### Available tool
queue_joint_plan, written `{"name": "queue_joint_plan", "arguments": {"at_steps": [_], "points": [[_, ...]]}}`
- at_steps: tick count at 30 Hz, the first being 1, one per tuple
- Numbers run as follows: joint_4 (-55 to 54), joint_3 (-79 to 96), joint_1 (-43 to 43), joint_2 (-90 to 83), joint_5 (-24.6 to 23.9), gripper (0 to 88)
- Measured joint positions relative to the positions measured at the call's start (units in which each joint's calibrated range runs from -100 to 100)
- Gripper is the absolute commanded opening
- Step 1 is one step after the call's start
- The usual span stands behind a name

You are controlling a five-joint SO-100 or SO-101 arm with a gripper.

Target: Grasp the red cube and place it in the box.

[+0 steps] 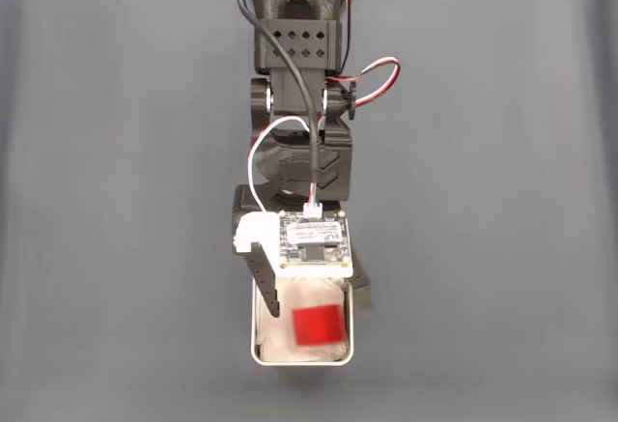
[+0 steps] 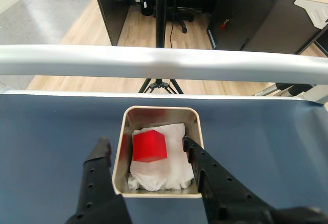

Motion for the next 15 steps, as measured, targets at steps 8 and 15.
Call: {"name": "queue_joint_plan", "arguments": {"at_steps": [8,15], "points": [[-0.40,0.81,-0.07,0.00,-1.71,38.3],[-0.64,0.90,-0.07,0.00,-2.05,38.1]]}}
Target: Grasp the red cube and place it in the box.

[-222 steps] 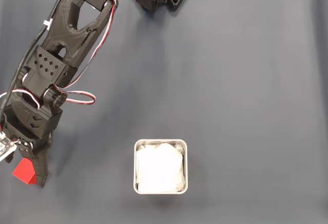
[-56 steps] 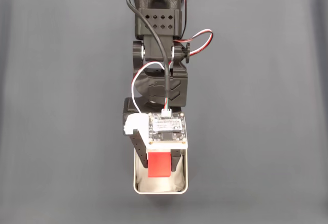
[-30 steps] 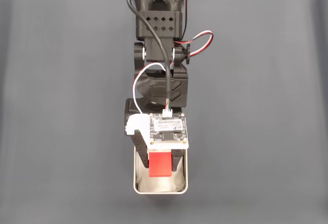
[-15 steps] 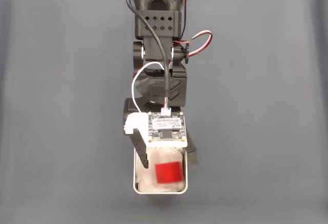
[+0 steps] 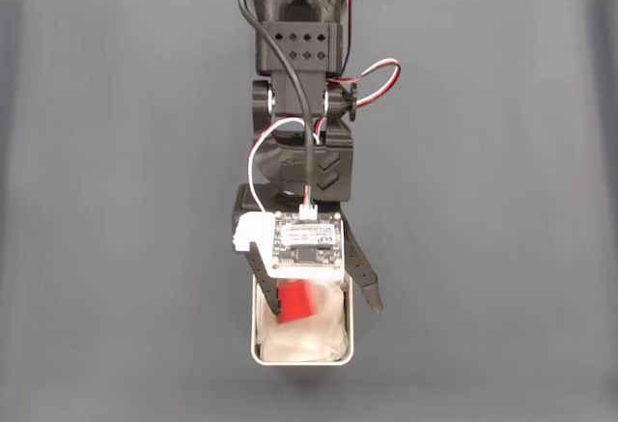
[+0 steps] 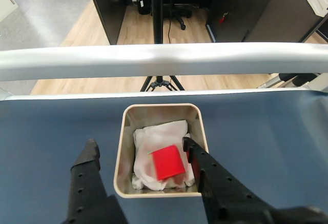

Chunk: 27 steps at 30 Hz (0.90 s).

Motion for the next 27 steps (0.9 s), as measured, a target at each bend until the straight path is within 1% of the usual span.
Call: {"name": "queue_joint_plan", "arguments": {"at_steps": [10,12,13,14,17,21,27], "points": [[-0.24,0.00,0.00,0.00,-0.39,38.3],[-0.24,0.00,0.22,0.00,-0.39,36.8],[-0.48,0.00,0.37,0.00,-0.39,34.8],[-0.64,0.00,0.45,0.00,-0.44,31.0],[-0.80,0.00,0.52,-0.43,-0.54,16.3],[-0.88,0.72,0.52,-4.34,-0.54,0.0],[1.11,9.76,0.52,-17.72,-1.81,0.0]]}}
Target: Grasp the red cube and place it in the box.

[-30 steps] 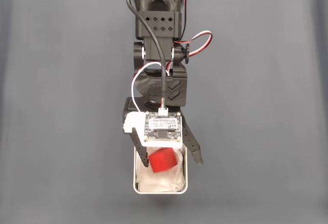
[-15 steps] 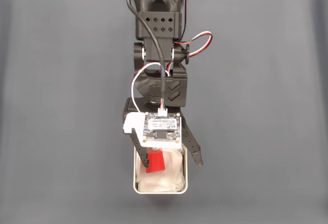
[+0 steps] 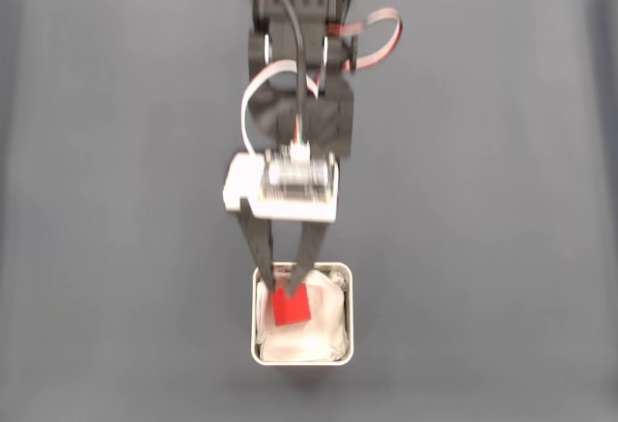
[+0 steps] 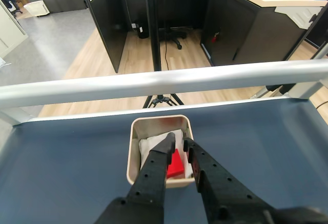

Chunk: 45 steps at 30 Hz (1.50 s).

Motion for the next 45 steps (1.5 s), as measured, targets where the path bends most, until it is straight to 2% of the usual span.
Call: {"name": "queue_joint_plan", "arguments": {"at_steps": [10,15,19,24,29,45], "points": [[4.85,40.33,-0.45,-40.30,0.98,0.0],[14.56,59.76,-0.45,-62.87,1.12,0.0],[24.90,65.37,-0.89,-74.34,1.17,0.0],[37.79,66.46,-1.56,-77.38,0.05,0.0],[45.90,66.46,-1.56,-77.64,-0.05,0.0],[51.87,66.46,-1.56,-78.42,-0.88,0.0]]}}
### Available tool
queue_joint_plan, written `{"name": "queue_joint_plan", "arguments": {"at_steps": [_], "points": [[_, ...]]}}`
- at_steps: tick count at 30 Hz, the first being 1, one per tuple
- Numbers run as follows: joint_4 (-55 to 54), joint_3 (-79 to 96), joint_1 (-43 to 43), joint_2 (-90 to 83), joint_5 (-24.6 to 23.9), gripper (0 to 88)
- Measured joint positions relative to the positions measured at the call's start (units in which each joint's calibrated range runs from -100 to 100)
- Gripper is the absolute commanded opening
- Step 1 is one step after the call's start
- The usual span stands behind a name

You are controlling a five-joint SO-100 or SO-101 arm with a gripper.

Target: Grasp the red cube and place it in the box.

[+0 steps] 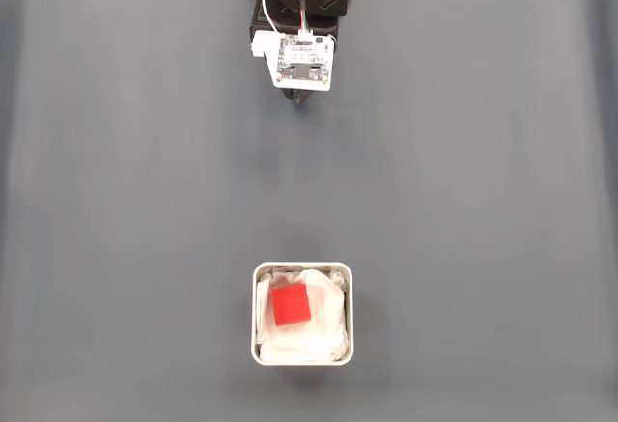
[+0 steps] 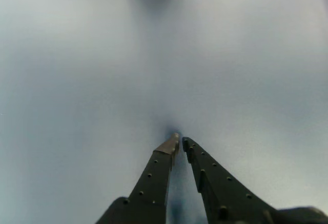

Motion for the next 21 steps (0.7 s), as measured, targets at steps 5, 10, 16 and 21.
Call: {"name": "queue_joint_plan", "arguments": {"at_steps": [5,10,16,21], "points": [[0.00,0.00,0.00,0.00,0.59,0.0],[0.32,0.00,0.00,0.00,0.98,0.0],[0.32,0.00,0.00,0.00,1.07,0.0],[0.32,0.00,0.00,0.00,1.17,0.0]]}}
